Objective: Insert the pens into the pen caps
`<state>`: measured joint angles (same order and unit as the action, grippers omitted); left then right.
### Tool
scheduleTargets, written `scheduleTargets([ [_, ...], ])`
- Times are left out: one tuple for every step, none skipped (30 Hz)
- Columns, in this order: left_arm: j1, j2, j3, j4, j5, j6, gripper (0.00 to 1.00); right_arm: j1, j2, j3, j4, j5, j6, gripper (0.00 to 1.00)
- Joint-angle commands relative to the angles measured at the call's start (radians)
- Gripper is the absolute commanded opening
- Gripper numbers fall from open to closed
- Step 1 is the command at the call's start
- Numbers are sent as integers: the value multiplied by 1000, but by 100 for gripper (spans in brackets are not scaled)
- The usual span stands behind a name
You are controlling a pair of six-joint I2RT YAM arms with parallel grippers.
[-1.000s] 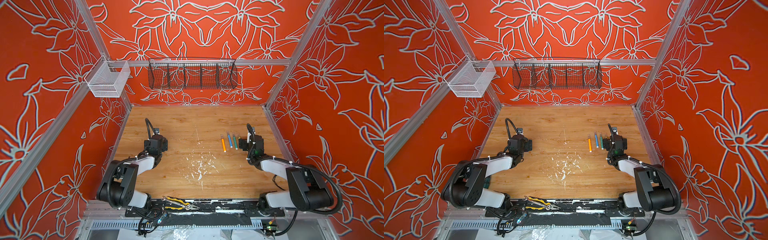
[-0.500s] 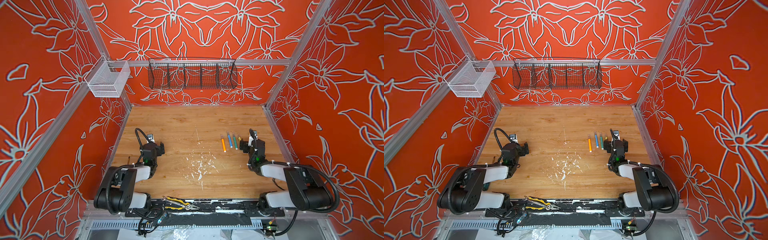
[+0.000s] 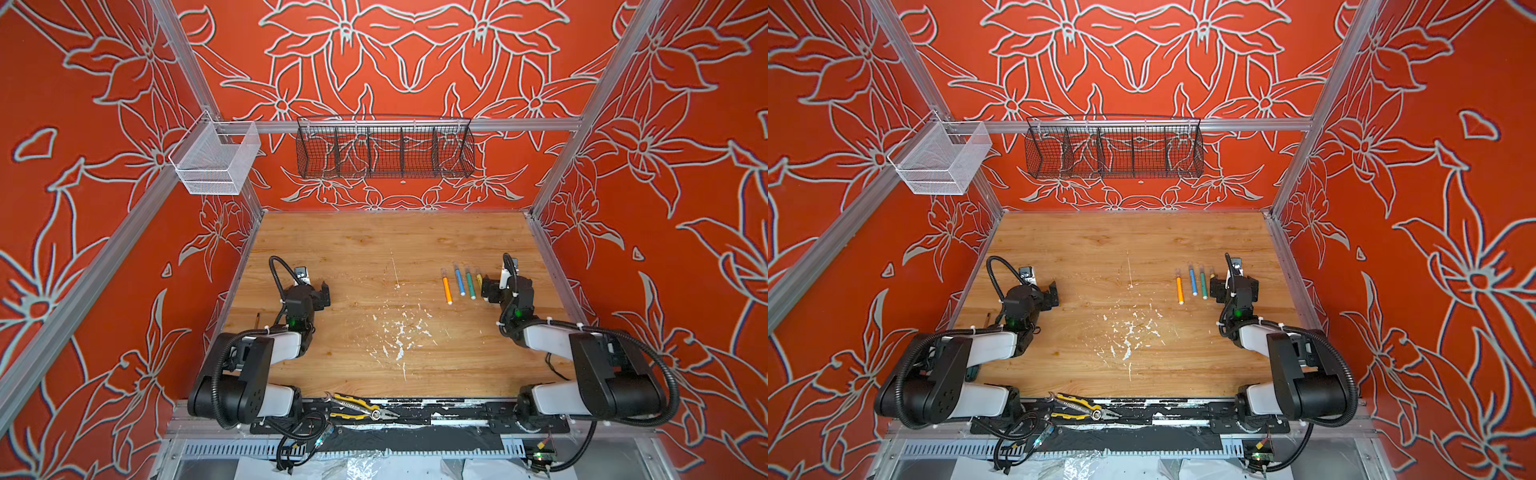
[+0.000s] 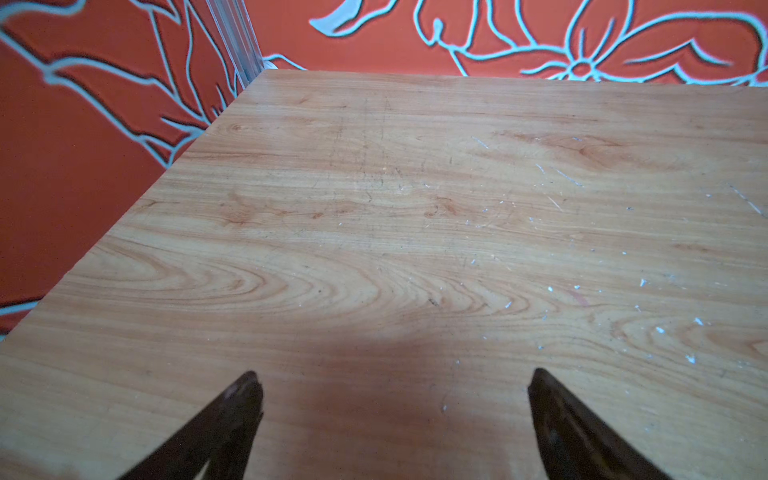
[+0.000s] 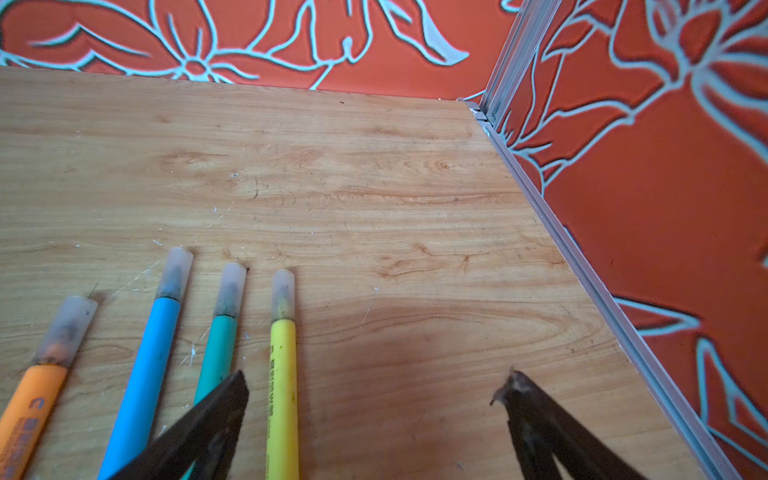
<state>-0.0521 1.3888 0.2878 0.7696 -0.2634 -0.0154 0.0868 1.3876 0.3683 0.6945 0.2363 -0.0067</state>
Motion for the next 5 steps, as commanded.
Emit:
scheduleTargets([
  [4, 6, 4, 28, 10, 2, 97, -6, 11, 20, -7, -17, 7, 97],
  [3, 7, 6, 28, 10, 2, 97, -5, 11, 20, -6, -17, 8, 97],
  [4, 7, 5, 28, 10, 2, 97, -6, 11, 20, -7, -16, 8, 97],
  [3, 5, 4, 28, 10, 2, 97, -6, 11, 19, -6, -17, 8, 97],
  [3, 6, 4, 28, 10, 1, 97, -6, 11, 20, -6, -17, 7, 97],
])
